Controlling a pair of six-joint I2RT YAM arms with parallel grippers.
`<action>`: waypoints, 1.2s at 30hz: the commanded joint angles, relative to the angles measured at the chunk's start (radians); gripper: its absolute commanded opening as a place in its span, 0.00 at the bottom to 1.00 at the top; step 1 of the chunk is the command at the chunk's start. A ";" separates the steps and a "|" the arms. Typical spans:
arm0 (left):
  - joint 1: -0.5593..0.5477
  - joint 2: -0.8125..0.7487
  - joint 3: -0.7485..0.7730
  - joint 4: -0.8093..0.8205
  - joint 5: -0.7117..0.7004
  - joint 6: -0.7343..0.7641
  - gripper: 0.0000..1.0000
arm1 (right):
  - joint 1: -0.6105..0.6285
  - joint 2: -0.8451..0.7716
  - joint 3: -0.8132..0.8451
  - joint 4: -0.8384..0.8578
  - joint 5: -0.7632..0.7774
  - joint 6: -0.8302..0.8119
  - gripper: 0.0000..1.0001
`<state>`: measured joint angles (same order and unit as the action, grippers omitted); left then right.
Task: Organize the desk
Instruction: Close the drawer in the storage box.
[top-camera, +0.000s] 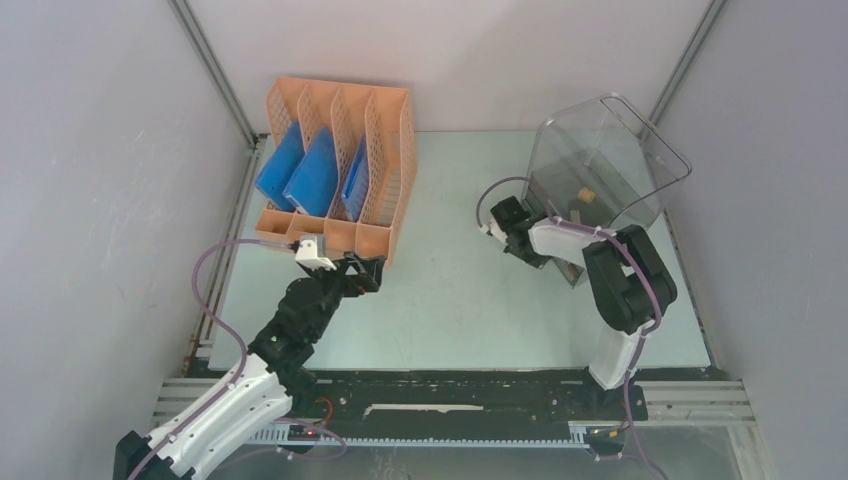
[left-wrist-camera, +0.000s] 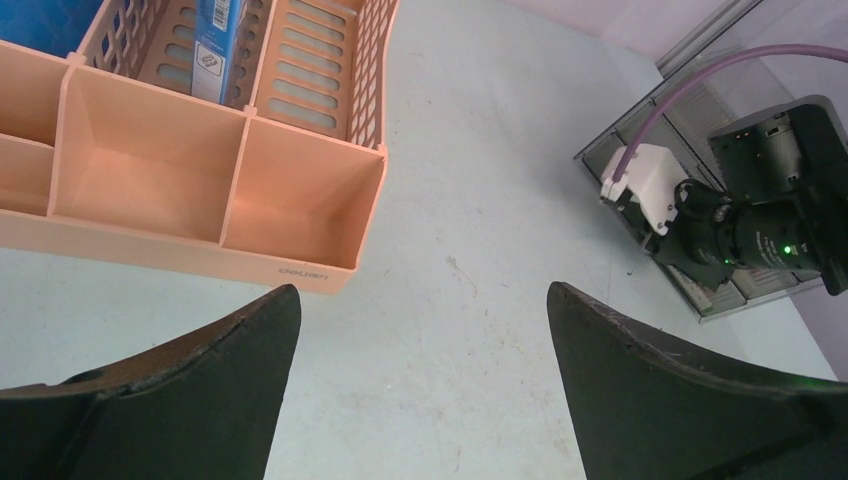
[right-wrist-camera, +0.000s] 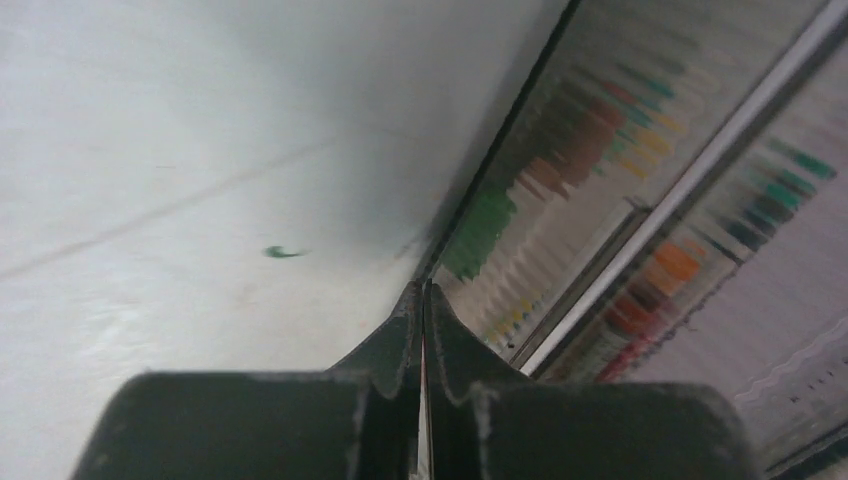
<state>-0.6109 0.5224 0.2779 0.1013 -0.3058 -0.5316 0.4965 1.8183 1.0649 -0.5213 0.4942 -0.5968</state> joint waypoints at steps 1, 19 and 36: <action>0.011 -0.001 0.004 0.032 0.021 -0.011 1.00 | -0.050 -0.031 0.012 0.020 0.064 -0.002 0.04; 0.019 -0.069 0.035 -0.033 0.046 -0.011 1.00 | -0.030 -0.389 0.014 -0.078 -0.409 0.006 0.07; 0.089 0.044 0.383 -0.232 0.227 0.091 1.00 | -0.247 -0.902 0.096 -0.190 -0.887 0.014 0.29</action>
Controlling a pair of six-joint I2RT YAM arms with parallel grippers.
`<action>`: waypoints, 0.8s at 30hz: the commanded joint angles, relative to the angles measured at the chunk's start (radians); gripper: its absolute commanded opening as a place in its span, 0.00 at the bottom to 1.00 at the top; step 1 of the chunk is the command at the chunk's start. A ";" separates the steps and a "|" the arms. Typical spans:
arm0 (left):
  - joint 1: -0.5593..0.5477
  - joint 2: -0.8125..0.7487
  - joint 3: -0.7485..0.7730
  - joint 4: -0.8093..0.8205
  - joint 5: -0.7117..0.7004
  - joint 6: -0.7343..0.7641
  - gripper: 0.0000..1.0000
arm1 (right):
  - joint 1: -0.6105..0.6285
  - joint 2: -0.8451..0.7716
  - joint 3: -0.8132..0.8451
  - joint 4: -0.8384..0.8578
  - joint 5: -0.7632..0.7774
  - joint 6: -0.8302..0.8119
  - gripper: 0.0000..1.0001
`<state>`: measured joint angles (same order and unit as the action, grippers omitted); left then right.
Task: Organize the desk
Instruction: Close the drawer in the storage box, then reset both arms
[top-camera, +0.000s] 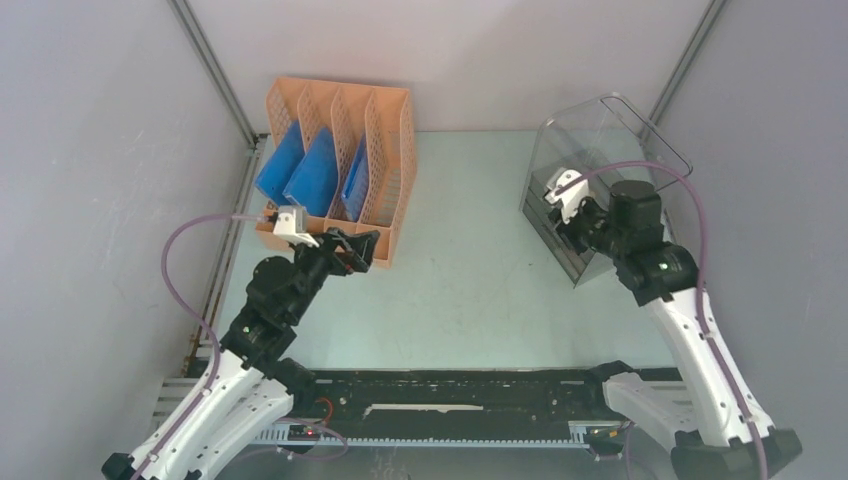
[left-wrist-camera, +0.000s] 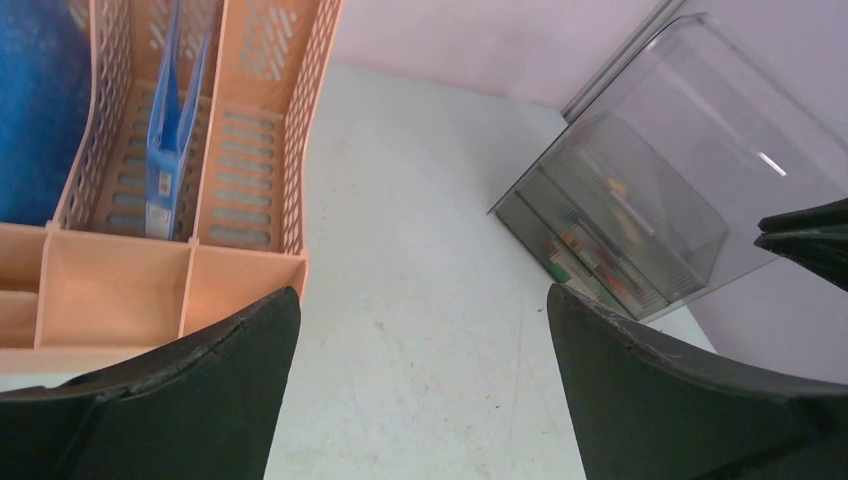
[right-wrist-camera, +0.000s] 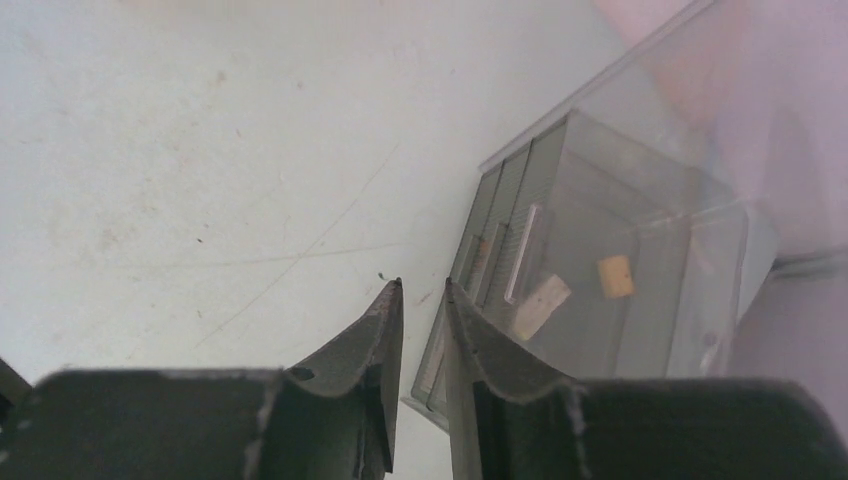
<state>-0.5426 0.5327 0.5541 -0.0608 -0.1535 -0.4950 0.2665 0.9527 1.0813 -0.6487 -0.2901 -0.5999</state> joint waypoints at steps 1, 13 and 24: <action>0.026 0.043 0.130 -0.087 0.085 0.062 1.00 | -0.023 -0.046 0.094 -0.076 -0.121 0.026 0.30; 0.039 0.077 0.453 -0.399 0.110 0.166 1.00 | -0.138 -0.037 0.366 -0.156 -0.369 0.228 0.99; 0.040 0.072 0.649 -0.555 0.062 0.173 1.00 | -0.156 -0.053 0.475 -0.100 -0.285 0.565 1.00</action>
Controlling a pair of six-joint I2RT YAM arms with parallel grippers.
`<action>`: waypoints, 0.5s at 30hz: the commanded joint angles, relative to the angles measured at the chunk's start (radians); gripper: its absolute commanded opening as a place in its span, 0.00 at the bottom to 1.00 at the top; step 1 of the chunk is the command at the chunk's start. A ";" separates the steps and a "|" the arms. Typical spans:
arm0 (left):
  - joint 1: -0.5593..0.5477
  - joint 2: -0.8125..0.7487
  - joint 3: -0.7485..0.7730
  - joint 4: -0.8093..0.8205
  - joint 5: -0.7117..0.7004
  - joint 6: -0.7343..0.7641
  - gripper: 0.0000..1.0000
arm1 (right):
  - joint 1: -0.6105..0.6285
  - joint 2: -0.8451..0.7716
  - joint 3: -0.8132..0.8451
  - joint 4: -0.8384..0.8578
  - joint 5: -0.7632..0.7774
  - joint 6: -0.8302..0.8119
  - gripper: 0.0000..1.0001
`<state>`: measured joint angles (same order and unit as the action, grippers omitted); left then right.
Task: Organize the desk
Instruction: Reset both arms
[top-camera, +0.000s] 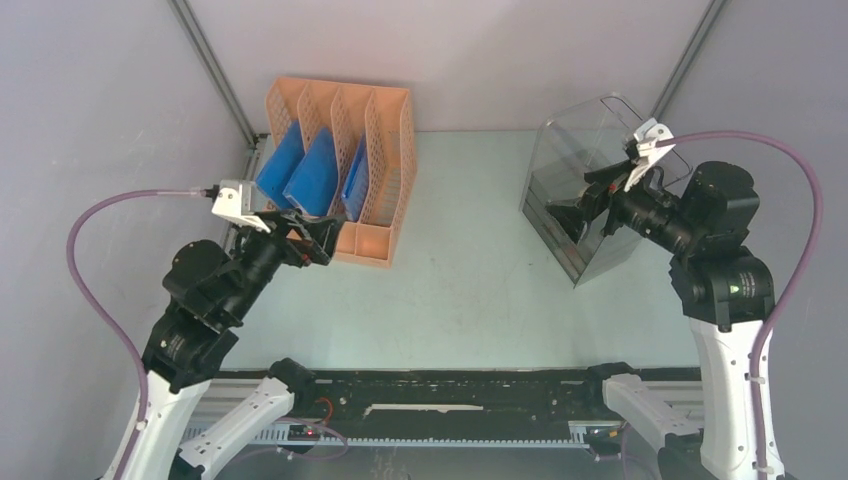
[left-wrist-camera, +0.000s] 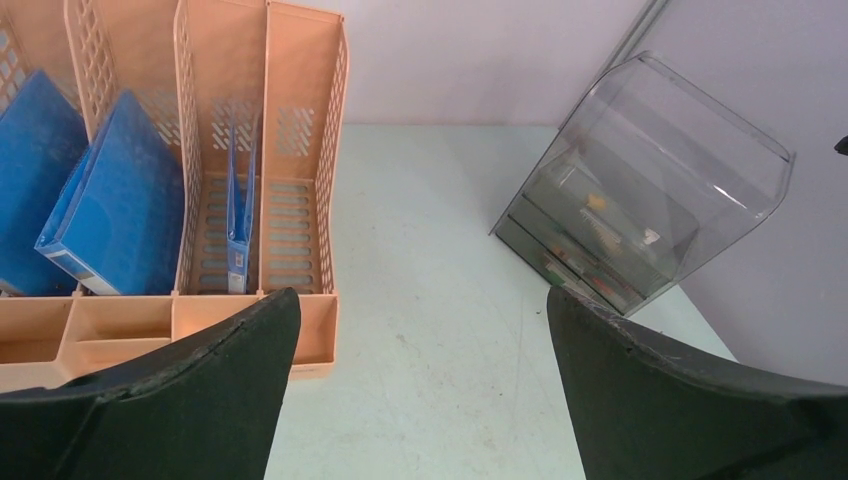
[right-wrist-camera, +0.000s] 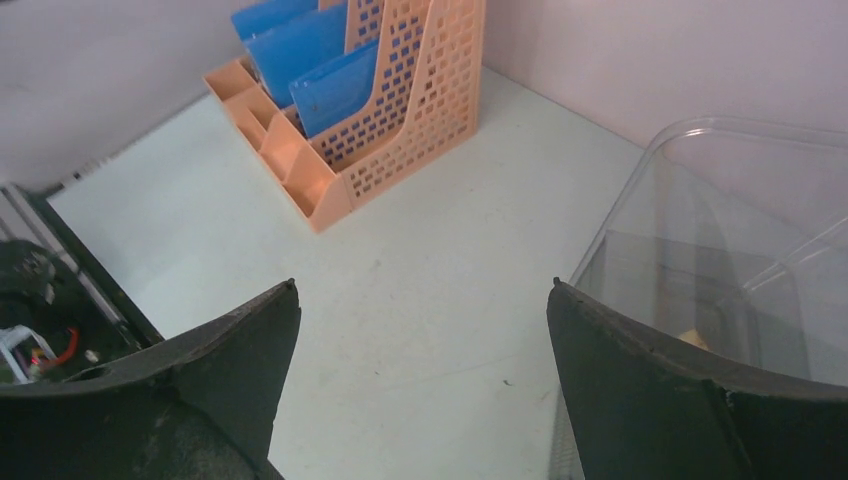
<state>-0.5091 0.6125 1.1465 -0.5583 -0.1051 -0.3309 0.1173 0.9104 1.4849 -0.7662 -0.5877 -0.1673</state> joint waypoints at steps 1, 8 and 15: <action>0.006 -0.011 0.066 -0.055 0.036 -0.004 1.00 | -0.008 -0.012 0.091 0.002 -0.017 0.121 1.00; 0.006 -0.023 0.048 -0.025 0.172 -0.078 1.00 | -0.027 -0.022 0.145 -0.013 -0.095 0.239 1.00; 0.006 -0.054 0.088 -0.086 0.143 -0.044 1.00 | -0.071 -0.036 0.156 -0.010 -0.093 0.315 1.00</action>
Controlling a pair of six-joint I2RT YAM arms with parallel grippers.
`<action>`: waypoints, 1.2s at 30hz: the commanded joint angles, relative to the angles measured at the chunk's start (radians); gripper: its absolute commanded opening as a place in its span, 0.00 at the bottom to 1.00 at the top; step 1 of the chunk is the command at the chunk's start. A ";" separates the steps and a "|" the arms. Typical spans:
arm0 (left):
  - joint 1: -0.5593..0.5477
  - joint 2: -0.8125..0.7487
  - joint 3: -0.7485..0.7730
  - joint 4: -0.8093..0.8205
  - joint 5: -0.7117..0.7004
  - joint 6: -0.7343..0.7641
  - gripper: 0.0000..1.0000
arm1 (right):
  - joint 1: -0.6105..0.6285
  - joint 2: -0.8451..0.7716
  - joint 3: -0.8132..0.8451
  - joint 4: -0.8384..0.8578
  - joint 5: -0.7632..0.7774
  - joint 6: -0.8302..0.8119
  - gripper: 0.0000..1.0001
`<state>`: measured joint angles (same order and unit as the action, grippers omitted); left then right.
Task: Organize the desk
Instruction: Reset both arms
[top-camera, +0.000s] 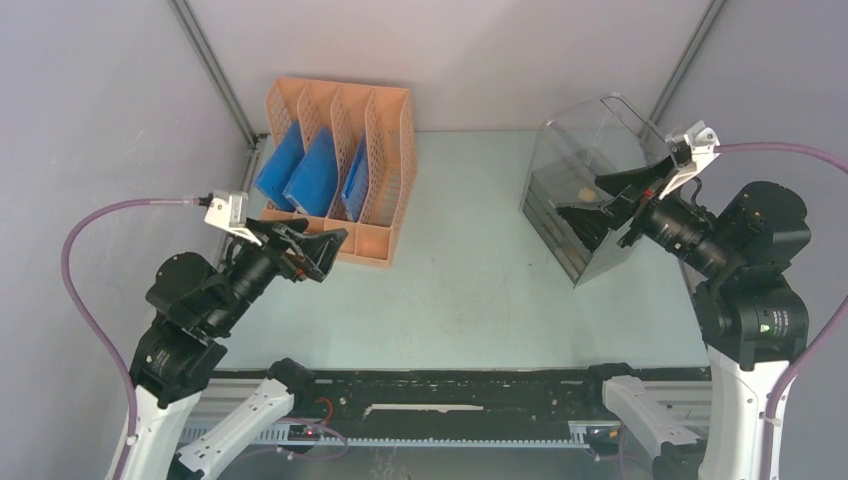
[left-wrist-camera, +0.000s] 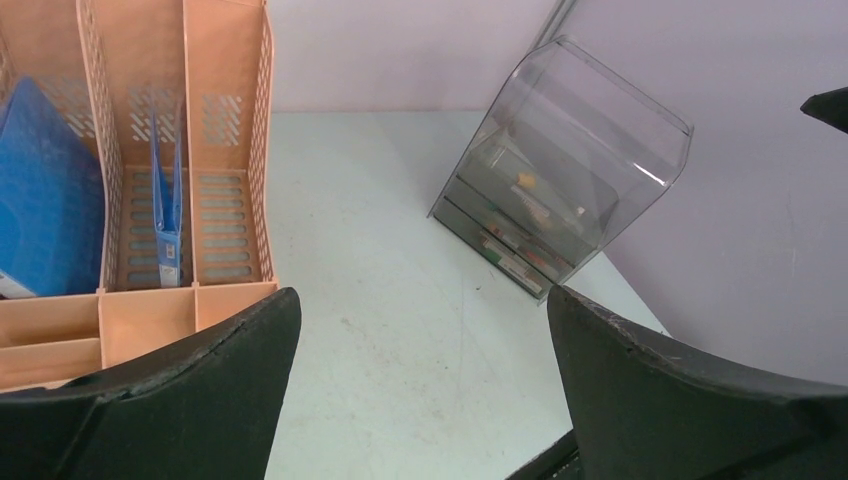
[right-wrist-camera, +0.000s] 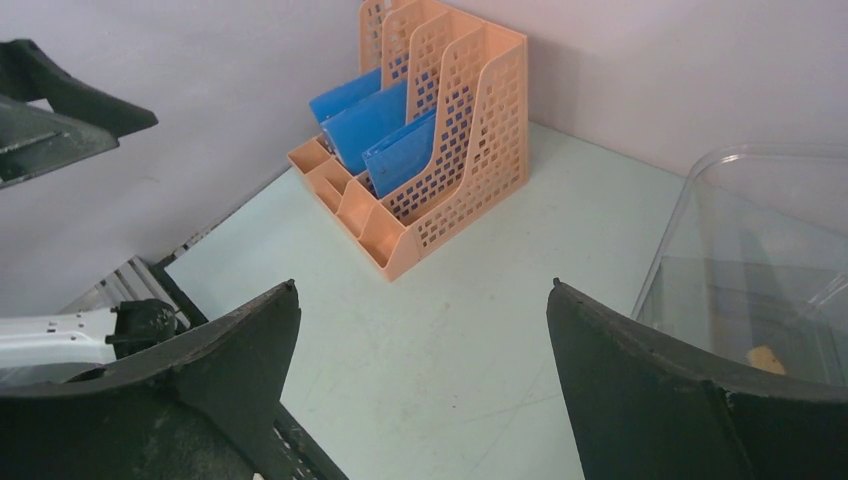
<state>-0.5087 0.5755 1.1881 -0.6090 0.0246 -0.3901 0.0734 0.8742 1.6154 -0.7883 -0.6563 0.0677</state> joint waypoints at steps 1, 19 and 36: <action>0.006 -0.021 0.053 -0.043 0.010 0.019 1.00 | -0.035 0.000 0.028 0.016 -0.031 0.088 1.00; 0.006 0.088 -0.128 0.134 0.083 -0.110 1.00 | -0.113 0.077 0.014 -0.005 -0.047 0.019 1.00; 0.006 0.205 -0.144 0.268 0.143 -0.003 1.00 | -0.276 0.157 0.034 0.007 -0.067 -0.001 1.00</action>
<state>-0.5079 0.7860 1.0100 -0.3946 0.1444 -0.4389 -0.1963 1.0462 1.6154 -0.7959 -0.7502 0.0898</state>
